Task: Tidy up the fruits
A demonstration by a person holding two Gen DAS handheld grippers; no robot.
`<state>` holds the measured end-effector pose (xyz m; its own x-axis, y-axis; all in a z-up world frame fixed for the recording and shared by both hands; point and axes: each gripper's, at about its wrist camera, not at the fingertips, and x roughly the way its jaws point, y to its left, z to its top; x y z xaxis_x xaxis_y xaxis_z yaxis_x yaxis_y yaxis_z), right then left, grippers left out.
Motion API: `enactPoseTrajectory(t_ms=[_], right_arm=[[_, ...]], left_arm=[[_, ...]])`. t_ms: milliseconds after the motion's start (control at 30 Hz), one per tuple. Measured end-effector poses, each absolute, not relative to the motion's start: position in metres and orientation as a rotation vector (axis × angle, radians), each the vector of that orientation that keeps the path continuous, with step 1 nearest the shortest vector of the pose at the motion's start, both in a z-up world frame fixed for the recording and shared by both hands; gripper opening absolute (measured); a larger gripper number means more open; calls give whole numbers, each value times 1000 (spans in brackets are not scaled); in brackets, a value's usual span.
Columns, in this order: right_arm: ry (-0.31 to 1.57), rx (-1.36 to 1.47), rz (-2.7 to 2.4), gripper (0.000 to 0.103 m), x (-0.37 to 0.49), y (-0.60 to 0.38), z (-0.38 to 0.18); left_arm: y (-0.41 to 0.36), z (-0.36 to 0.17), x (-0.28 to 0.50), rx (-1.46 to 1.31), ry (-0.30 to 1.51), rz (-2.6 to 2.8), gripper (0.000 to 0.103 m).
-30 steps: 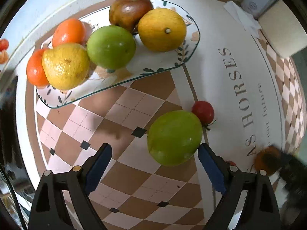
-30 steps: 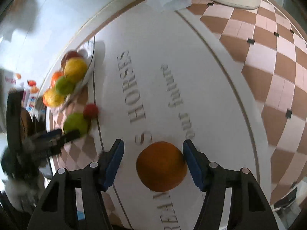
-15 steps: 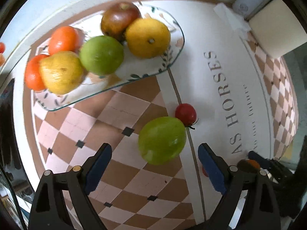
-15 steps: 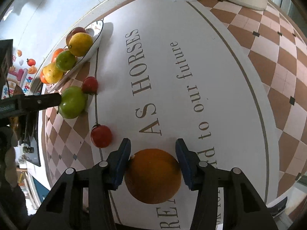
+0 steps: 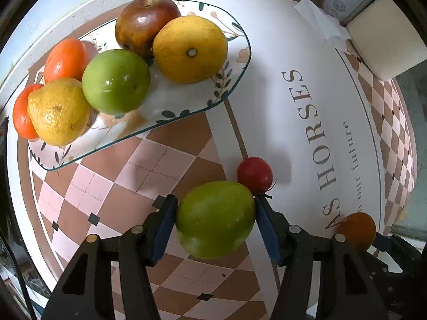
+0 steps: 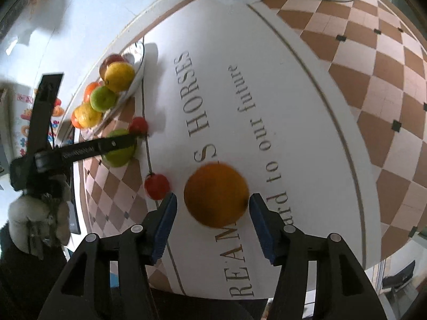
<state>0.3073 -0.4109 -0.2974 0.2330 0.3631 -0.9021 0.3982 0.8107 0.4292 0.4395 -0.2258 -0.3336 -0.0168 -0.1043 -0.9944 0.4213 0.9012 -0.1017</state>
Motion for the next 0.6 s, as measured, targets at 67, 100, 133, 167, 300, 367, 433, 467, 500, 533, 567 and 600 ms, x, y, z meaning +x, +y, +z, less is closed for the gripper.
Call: enactPoseTrajectory(t_ms=[67, 100, 133, 167, 300, 367, 433, 467, 500, 533, 567, 600], right_arm=[[1355, 669, -34, 60, 310, -410, -301], [1352, 671, -37, 60, 312, -410, -303], [1346, 676, -39, 60, 314, -411, -307], [1342, 681, -38, 60, 315, -412, -309], [1324, 678, -28, 59, 324, -409, -314], [1322, 652, -24, 58, 329, -405, -314], [1320, 637, -16, 57, 332, -402, -313], [1320, 637, -11, 57, 332, -400, -312], [1320, 637, -7, 57, 333, -400, -311], [1318, 639, 0, 57, 334, -399, -310], [1313, 647, 7, 57, 336, -398, -308], [1303, 666, 16, 57, 338, -399, -305]], left_arm=[[-230, -335, 438, 253, 1530, -420, 56], [-229, -334, 437, 248, 1528, -423, 56], [-228, -332, 436, 247, 1526, -424, 56], [-228, -330, 435, 244, 1522, -423, 56], [-220, -326, 433, 234, 1511, -421, 56], [-215, -323, 433, 223, 1509, -413, 56], [-207, -314, 434, 202, 1509, -409, 56], [-205, -308, 432, 188, 1506, -409, 56], [-202, -303, 431, 178, 1502, -412, 56], [-199, -298, 431, 169, 1499, -413, 56], [-196, -291, 430, 152, 1495, -418, 56], [-194, -283, 430, 136, 1491, -424, 56]])
